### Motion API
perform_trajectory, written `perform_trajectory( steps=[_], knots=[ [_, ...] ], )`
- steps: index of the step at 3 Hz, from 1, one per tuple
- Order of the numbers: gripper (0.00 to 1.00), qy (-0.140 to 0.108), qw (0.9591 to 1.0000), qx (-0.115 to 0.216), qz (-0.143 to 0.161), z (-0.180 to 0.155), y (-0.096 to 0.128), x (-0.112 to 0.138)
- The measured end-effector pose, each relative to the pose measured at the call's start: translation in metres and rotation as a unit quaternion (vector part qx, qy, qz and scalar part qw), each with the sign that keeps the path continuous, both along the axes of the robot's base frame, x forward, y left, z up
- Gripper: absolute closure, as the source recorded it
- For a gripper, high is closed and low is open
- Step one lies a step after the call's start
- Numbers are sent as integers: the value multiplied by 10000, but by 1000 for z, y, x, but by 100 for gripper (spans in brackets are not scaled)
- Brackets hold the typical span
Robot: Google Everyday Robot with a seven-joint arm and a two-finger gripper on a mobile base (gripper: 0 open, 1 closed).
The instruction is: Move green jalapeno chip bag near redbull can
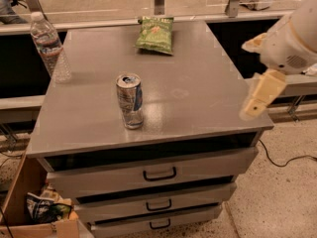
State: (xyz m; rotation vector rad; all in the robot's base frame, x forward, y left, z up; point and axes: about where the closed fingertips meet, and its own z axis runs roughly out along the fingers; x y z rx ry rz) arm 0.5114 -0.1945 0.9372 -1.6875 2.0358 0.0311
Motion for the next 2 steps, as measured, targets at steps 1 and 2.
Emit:
perform_trajectory(
  steps=[1, 2],
  knots=[
    [0, -339, 9969, 668, 251, -21, 24, 56],
    [0, -688, 9877, 1328, 450, -35, 56, 113]
  ],
)
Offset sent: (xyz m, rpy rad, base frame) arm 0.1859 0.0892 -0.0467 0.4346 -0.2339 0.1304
